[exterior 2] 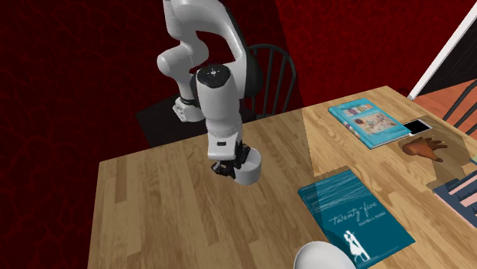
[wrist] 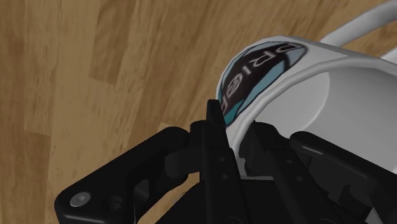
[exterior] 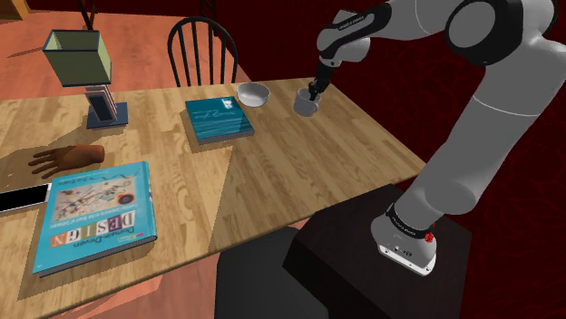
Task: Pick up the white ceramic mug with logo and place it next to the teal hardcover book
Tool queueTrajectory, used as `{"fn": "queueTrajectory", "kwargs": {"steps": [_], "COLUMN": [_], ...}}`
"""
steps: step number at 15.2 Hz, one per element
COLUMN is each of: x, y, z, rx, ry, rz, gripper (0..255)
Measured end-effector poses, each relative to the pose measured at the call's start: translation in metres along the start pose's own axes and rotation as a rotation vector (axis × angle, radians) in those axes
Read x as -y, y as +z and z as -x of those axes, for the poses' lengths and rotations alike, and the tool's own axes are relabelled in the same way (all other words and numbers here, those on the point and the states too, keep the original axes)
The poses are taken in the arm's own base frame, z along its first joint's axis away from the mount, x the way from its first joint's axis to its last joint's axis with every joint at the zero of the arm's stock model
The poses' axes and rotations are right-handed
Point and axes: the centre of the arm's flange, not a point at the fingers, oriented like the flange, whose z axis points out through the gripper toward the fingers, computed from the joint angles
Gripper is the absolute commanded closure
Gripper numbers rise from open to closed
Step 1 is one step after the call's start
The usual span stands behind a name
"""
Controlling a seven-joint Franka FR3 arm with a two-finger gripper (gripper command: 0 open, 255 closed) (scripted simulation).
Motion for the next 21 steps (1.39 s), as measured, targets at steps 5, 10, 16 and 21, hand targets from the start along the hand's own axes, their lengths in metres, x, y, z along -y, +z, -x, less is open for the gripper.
{"fn": "queueTrajectory", "kwargs": {"steps": [5, 10, 16, 21], "x": [0.047, 0.095, 0.149, 0.156], "y": [0.006, 0.013, 0.021, 0.045], "z": [-0.044, -0.093, -0.146, -0.148], "rx": [0.0, -0.001, 0.0, 0.0], "ry": [0.001, 0.001, 0.002, 0.002], "rz": [0.0, 0.0, 0.0, 0.0], "gripper": [255, 255, 255, 255]}}
